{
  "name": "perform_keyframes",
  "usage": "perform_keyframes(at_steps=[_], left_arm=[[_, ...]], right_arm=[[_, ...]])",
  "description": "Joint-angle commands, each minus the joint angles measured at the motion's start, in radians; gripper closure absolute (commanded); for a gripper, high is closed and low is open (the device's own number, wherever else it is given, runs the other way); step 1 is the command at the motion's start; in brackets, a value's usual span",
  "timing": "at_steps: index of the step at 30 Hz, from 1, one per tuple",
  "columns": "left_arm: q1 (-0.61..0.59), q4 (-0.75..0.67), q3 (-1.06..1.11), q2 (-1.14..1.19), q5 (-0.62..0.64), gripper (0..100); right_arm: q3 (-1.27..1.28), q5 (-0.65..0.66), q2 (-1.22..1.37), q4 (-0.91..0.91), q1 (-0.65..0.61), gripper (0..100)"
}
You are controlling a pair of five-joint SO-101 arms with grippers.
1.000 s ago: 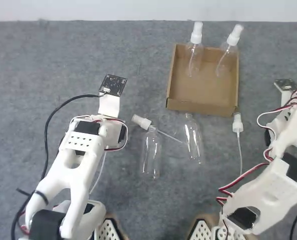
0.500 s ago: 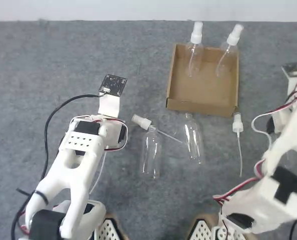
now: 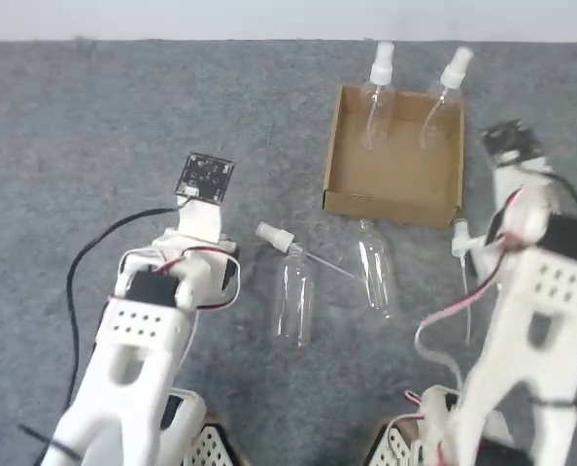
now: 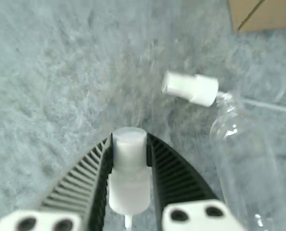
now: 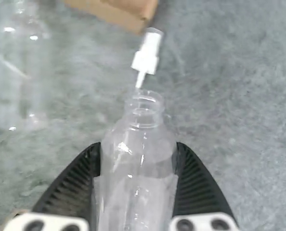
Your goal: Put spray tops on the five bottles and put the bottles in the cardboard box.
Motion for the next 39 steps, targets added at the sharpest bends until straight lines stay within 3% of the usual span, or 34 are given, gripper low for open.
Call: perform_keyframes(at_steps=[1,14,24,32,39], left_arm=[[-0.003,0.025,-0.007,-0.115,0.006,99],[-0.003,0.032,-0.005,-0.144,0.006,99],[-0.051,0.071,-0.206,-0.146,0.006,99],[-0.163,0.146,-0.515,-0.146,0.017,99],[-0.158,0.169,-0.702,-0.146,0.169,99]], right_arm=[[0.071,-0.008,-0.179,0.015,-0.062,98.6],[0.153,-0.028,-0.28,0.068,-0.295,98.6],[0.192,-0.264,-0.272,-0.048,-0.75,98.6],[0.405,-0.29,-0.271,-0.464,-0.921,98.6],[0.52,-0.284,-0.282,-0.766,-1.017,99.2]])
